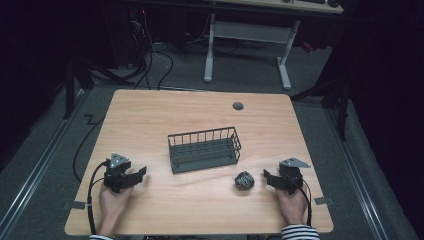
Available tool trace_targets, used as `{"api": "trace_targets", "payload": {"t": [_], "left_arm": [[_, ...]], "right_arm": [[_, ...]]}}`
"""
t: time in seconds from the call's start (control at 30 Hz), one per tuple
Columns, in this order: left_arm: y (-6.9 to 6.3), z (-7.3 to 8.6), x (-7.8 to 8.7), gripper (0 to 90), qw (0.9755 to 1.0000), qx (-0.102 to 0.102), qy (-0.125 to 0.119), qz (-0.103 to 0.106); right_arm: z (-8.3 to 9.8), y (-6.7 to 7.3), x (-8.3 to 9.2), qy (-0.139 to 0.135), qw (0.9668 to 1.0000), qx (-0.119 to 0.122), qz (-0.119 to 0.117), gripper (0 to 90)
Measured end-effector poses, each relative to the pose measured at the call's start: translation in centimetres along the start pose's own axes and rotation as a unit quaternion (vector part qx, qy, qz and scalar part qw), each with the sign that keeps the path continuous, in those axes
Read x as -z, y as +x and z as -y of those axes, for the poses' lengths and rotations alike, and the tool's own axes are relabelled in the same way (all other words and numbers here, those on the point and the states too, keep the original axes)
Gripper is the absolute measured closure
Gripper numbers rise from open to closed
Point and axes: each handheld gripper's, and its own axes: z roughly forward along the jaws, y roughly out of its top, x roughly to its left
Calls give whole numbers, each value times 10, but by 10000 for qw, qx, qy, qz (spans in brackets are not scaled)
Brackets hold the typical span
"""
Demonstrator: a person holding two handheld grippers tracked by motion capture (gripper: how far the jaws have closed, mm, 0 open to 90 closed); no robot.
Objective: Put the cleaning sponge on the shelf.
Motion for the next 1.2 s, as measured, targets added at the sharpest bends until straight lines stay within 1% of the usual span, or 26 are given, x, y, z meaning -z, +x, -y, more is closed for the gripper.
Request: {"api": "trace_targets", "payload": {"t": [0.13,0.2,0.33,0.47,0.63,0.7,0.8,0.83,0.97,1.2], "left_arm": [[0,3,-3,342,9999,-51,67,-114],[1,4,-4,343,9998,-40,80,-159],[3,5,-4,346,9998,-5,43,-175],[2,6,-4,346,9997,-32,48,-233],[0,6,-5,331,9993,-45,57,-359],[-1,5,-5,324,9992,-77,79,-394],[-3,5,-6,315,9988,-186,134,-435],[-3,5,-6,307,9988,-187,136,-431],[-3,5,-6,299,9988,-196,135,-426],[-3,5,-7,284,9989,-201,142,-411]], "right_arm": [[0,0,0,-3,10000,6,-6,298],[0,0,0,-2,10000,7,-6,297],[0,0,0,0,10000,0,-7,295],[0,0,0,1,10000,1,-10,295],[0,-1,0,25,10000,39,-46,296],[-1,-2,1,89,9999,42,-48,295],[-1,-3,3,169,9998,64,-33,281],[-1,-3,5,207,9997,64,-62,272],[1,0,12,168,9996,160,-181,262],[3,12,30,-14,9986,319,-431,255]]}}
